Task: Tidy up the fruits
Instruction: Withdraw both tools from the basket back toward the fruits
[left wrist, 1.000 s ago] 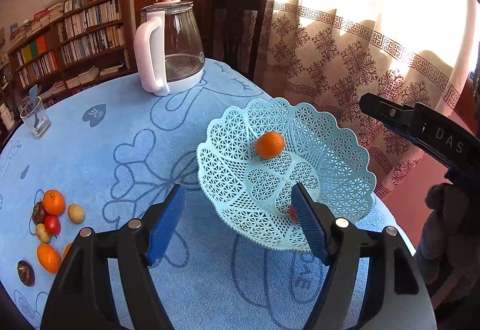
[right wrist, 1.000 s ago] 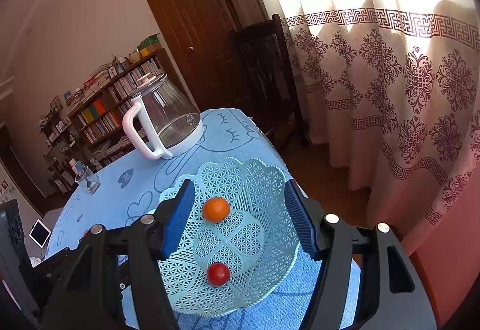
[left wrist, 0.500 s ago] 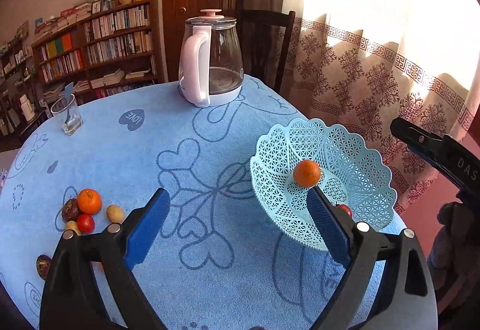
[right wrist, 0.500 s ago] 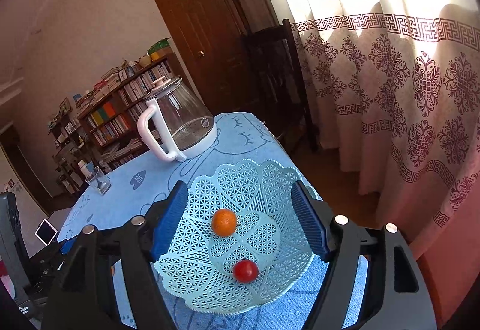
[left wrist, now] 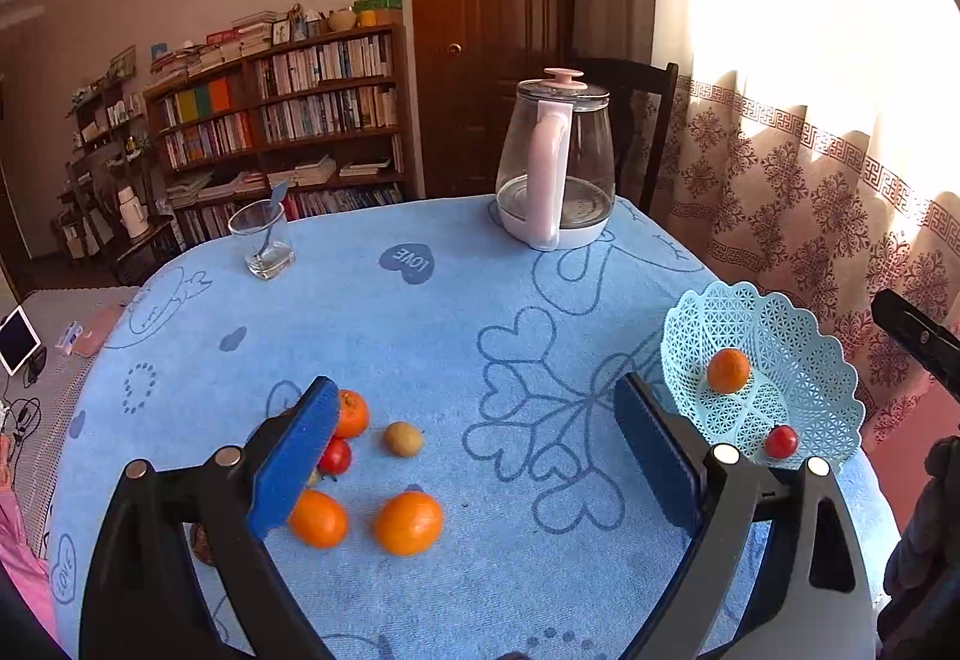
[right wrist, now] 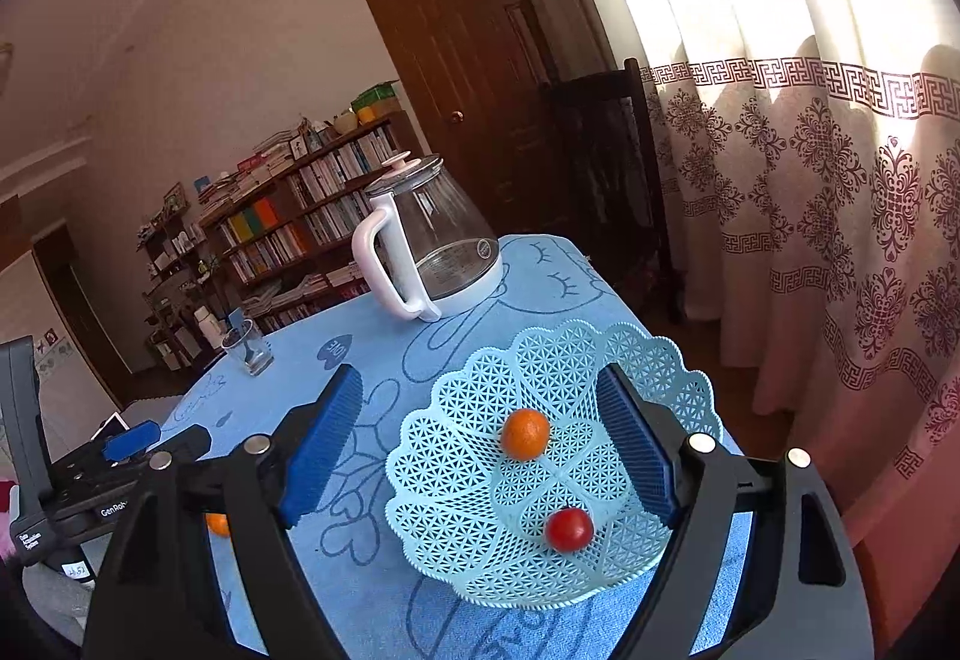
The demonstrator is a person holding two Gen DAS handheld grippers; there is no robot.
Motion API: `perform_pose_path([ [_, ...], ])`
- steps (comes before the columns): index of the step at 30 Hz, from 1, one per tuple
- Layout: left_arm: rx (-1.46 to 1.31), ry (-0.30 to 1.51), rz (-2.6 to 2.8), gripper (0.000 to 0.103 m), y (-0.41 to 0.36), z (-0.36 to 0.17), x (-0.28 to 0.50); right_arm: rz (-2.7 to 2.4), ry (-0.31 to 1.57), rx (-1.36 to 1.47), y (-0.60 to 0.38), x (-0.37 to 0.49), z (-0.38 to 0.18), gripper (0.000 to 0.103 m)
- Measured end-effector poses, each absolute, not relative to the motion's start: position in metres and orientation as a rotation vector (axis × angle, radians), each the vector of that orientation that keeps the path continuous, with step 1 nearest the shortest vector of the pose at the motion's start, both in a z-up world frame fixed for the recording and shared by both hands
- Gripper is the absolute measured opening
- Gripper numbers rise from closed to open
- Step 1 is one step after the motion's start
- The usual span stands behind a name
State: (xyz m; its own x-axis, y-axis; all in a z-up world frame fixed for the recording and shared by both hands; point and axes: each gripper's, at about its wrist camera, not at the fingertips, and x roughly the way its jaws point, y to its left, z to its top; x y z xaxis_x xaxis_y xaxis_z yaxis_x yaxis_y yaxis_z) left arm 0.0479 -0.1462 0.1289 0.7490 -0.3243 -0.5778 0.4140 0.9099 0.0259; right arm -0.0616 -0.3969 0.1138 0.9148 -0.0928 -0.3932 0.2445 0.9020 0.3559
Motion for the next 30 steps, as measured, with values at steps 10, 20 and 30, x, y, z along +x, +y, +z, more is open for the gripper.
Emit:
perform_pose_path([
  [10, 0.102, 0.608, -0.274, 0.092, -0.071, 0.133, 0.054, -0.115, 0.411, 0.374, -0.365, -0.054, 0.112, 0.082],
  [20, 0.051, 0.635, -0.141, 0.092, -0.002, 0.125, 0.058, -0.066, 0.443, 0.346, -0.342, -0.046, 0.107, 0.082],
  [30, 0.014, 0.754, -0.073, 0.092, 0.028, 0.081, 0.071, -0.026, 0.486, 0.319, -0.319, -0.038, 0.097, 0.082],
])
